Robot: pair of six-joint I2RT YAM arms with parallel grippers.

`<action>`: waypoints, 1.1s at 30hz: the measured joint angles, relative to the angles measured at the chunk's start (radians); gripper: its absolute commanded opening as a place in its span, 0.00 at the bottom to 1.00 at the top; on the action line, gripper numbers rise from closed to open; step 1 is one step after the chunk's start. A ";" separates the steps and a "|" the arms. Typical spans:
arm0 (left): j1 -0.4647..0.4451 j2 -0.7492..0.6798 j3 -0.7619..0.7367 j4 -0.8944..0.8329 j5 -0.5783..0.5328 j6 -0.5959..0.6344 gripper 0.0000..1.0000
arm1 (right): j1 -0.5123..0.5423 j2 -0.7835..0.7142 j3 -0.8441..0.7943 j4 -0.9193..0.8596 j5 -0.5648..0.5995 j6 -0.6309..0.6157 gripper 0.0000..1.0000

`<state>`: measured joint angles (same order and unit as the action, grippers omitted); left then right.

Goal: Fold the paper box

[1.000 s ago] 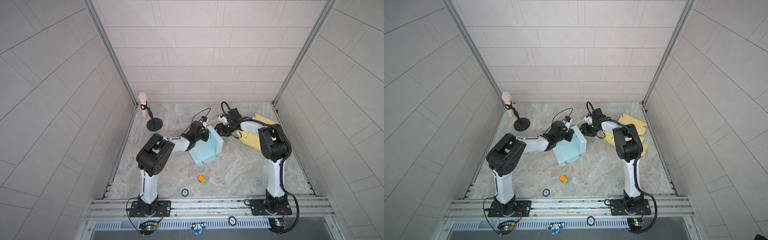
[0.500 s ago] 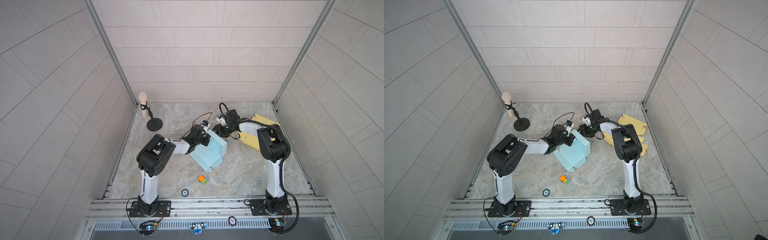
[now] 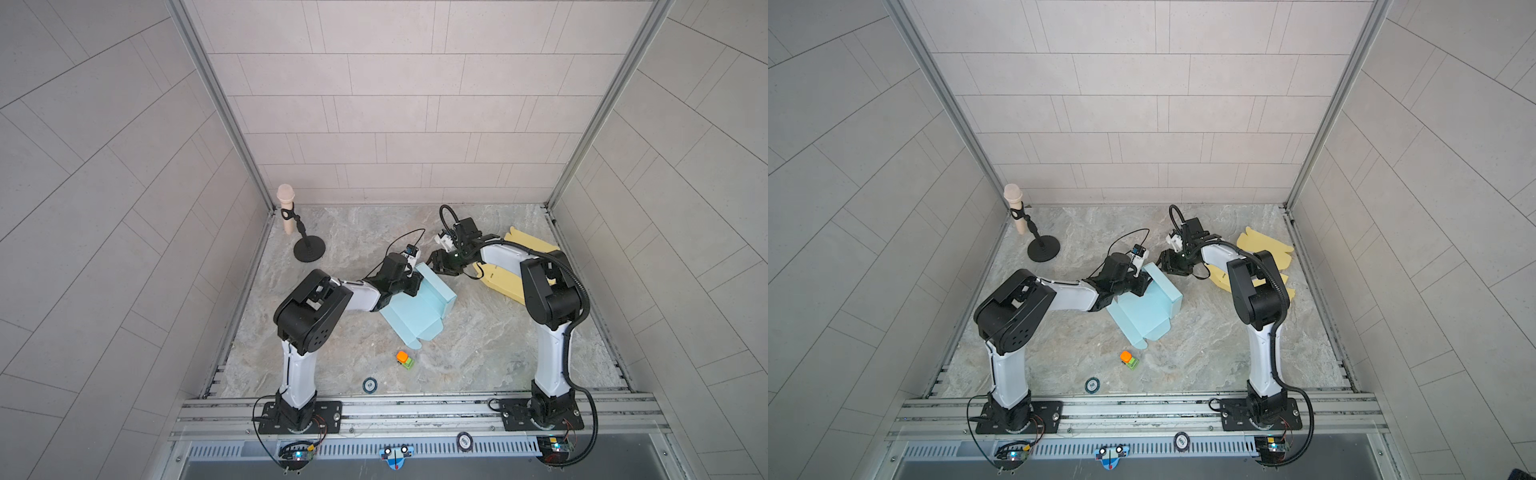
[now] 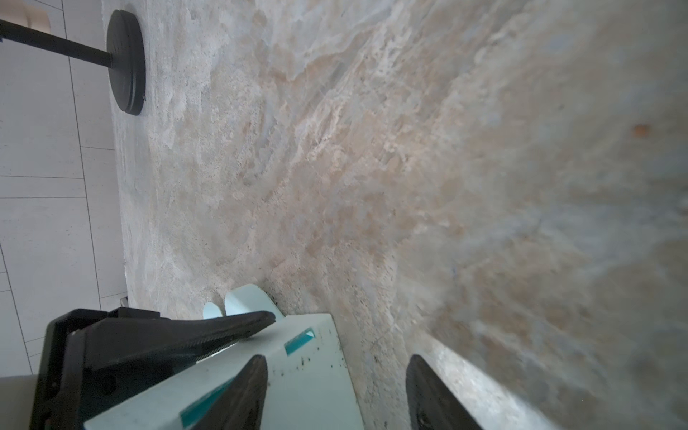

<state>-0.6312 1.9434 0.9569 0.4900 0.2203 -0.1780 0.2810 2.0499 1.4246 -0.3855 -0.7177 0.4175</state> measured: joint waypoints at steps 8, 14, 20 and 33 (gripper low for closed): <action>0.000 -0.008 -0.006 -0.001 -0.004 0.005 0.29 | -0.009 -0.061 -0.046 -0.038 0.051 -0.021 0.62; 0.000 -0.006 -0.003 -0.003 -0.010 0.015 0.31 | 0.000 -0.071 -0.074 -0.024 0.045 -0.021 0.62; 0.000 -0.006 -0.003 -0.015 -0.041 0.028 0.20 | 0.032 -0.068 -0.105 -0.008 0.053 -0.013 0.61; -0.013 -0.006 -0.021 0.001 -0.097 0.025 0.27 | 0.053 -0.058 -0.104 0.031 0.072 0.010 0.60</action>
<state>-0.6437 1.9373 0.9360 0.4908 0.1234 -0.1528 0.3344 1.9915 1.3205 -0.3546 -0.6460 0.4274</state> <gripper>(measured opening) 0.275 0.603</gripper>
